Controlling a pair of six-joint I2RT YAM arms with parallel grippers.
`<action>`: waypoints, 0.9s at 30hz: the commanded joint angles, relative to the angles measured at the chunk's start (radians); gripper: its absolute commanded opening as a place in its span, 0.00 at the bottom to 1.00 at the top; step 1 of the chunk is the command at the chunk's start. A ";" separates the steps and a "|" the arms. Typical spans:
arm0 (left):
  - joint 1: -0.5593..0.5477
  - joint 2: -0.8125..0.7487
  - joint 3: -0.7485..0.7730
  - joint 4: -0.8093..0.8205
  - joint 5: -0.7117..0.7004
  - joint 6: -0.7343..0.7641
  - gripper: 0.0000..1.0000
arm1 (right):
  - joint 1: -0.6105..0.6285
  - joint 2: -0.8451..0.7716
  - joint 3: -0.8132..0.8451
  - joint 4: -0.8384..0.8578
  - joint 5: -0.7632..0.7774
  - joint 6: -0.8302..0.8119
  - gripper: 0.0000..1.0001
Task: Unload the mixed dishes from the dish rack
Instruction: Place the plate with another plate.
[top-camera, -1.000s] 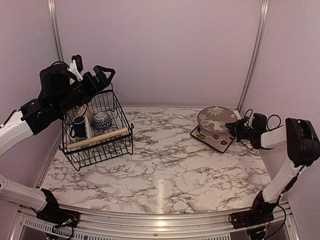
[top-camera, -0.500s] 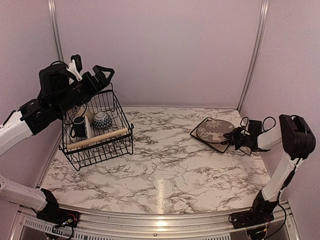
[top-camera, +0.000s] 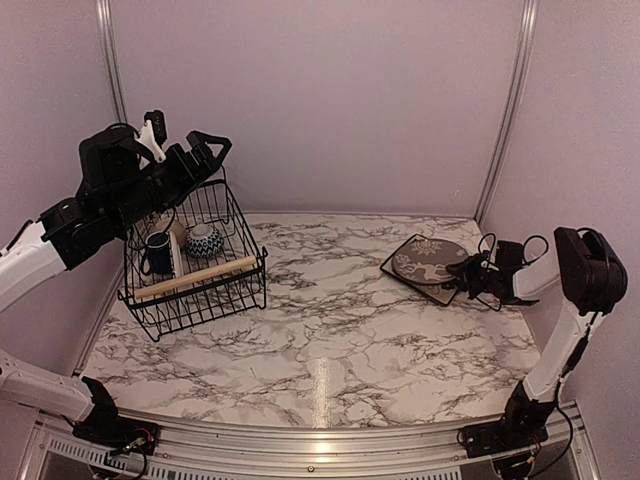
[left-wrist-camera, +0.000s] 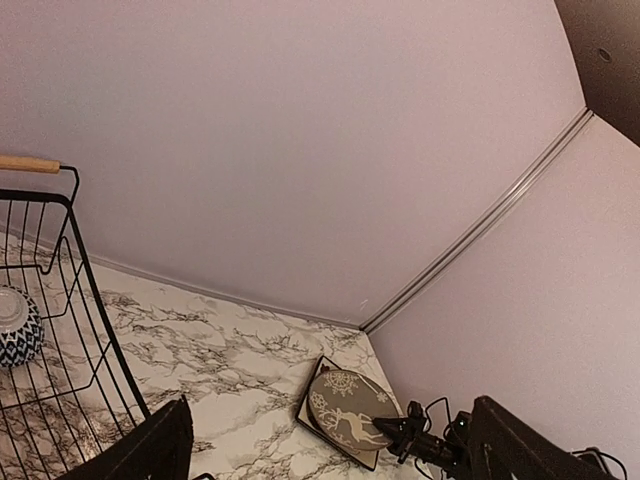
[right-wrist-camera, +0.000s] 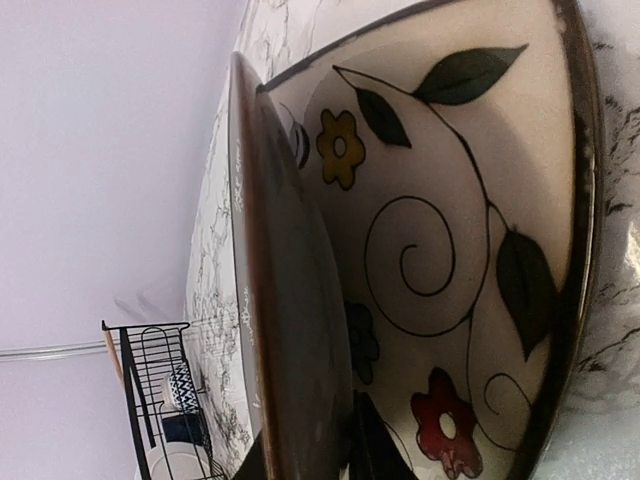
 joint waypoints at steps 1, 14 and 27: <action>-0.005 0.009 0.001 0.000 0.015 -0.009 0.98 | -0.005 -0.026 0.035 0.064 -0.005 -0.039 0.21; -0.007 0.003 -0.006 -0.003 0.018 -0.011 0.98 | -0.005 -0.106 0.036 -0.071 0.041 -0.150 0.56; -0.007 -0.029 -0.017 -0.028 -0.018 0.021 0.99 | -0.005 -0.175 0.034 -0.239 0.085 -0.311 0.71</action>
